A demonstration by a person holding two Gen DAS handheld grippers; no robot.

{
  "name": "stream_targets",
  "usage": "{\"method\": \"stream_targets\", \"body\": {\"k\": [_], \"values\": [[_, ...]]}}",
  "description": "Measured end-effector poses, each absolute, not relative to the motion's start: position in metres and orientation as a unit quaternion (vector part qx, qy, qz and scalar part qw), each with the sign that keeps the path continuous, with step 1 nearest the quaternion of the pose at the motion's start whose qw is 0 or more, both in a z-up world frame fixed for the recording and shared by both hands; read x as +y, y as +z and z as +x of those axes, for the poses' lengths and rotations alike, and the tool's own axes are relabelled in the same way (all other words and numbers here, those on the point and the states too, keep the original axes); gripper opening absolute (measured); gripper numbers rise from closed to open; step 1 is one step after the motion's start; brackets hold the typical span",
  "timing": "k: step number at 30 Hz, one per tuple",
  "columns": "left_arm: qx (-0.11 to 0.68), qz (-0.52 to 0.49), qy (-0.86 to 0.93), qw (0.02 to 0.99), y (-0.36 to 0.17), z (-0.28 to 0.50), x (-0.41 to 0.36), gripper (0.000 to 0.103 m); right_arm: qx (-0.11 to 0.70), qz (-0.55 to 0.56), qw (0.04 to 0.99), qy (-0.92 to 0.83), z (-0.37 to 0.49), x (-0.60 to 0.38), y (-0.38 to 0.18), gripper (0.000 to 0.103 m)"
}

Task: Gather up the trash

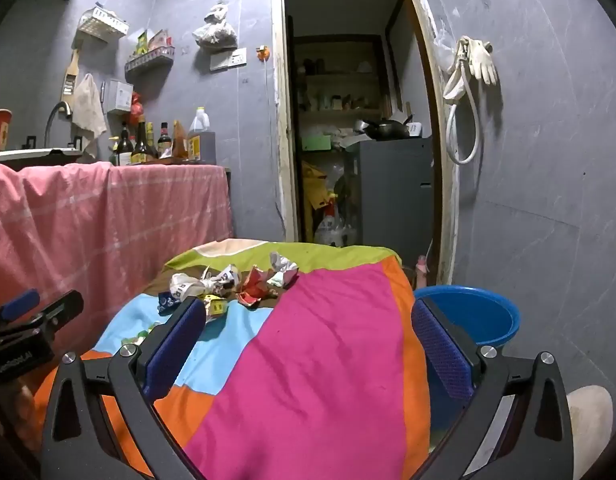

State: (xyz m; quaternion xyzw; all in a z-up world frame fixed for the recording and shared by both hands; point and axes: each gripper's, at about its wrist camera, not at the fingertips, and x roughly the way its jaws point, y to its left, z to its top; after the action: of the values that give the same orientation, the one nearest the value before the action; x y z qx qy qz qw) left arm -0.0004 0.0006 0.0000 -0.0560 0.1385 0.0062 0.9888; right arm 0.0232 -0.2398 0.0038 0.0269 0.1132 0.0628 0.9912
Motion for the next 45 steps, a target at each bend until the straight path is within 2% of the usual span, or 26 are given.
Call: {"method": "stream_targets", "body": {"k": [45], "values": [[0.139,-0.049,0.008,0.989,-0.0049,-0.0015,-0.0029,0.101,0.121,0.018,0.991,0.062,0.0234,-0.2385,0.0015,0.103]]}}
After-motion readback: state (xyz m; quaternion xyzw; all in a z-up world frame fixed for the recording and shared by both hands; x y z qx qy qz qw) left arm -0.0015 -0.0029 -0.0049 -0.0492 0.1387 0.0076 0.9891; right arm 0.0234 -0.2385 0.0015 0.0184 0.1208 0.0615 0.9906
